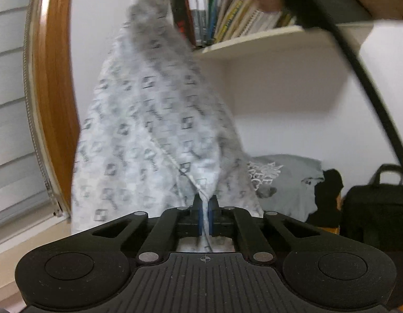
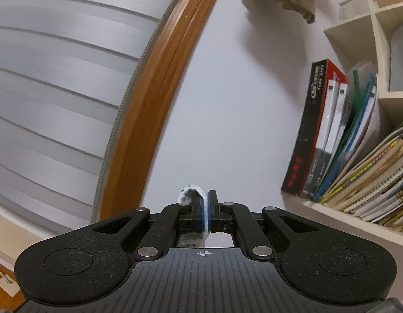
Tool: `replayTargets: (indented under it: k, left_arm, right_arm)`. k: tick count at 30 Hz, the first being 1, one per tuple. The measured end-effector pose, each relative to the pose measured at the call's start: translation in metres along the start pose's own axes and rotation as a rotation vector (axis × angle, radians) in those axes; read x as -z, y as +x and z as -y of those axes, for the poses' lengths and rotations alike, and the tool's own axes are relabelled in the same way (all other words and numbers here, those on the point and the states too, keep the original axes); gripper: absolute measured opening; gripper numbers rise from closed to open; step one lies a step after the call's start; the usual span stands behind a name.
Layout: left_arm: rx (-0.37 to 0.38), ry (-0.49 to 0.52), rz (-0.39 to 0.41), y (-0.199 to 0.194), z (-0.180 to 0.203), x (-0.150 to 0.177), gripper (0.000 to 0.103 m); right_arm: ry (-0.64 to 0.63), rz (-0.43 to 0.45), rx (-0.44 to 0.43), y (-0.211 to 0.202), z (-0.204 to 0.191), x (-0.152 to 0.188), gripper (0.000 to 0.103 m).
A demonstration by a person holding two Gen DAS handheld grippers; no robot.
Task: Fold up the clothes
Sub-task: 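Shake the raised white shirt out between both grippers to unfurl it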
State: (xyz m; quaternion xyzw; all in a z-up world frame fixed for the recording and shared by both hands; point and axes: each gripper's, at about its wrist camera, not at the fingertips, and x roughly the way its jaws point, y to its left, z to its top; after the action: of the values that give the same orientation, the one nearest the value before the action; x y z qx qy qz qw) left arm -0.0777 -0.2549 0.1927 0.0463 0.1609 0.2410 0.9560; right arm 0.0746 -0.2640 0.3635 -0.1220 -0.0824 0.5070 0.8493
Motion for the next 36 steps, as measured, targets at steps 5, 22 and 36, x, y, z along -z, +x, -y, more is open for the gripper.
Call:
replayTargets:
  k: [5,22,36]
  left_arm:
    - [0.008,-0.030,0.062,-0.031,-0.039,-0.004,0.003]
    - [-0.294,-0.047,0.408,-0.209,-0.187,-0.161,0.003]
    - [-0.540,0.075,0.607,-0.314,-0.184,-0.297,0.003]
  right_arm:
    - [0.023,0.004,0.023,-0.003,0.016,0.002,0.003]
    - [0.048,0.282,-0.008,-0.094,0.037,-0.085,0.003]
    - [-0.018,0.526,0.001,-0.210,0.037,-0.197,0.003]
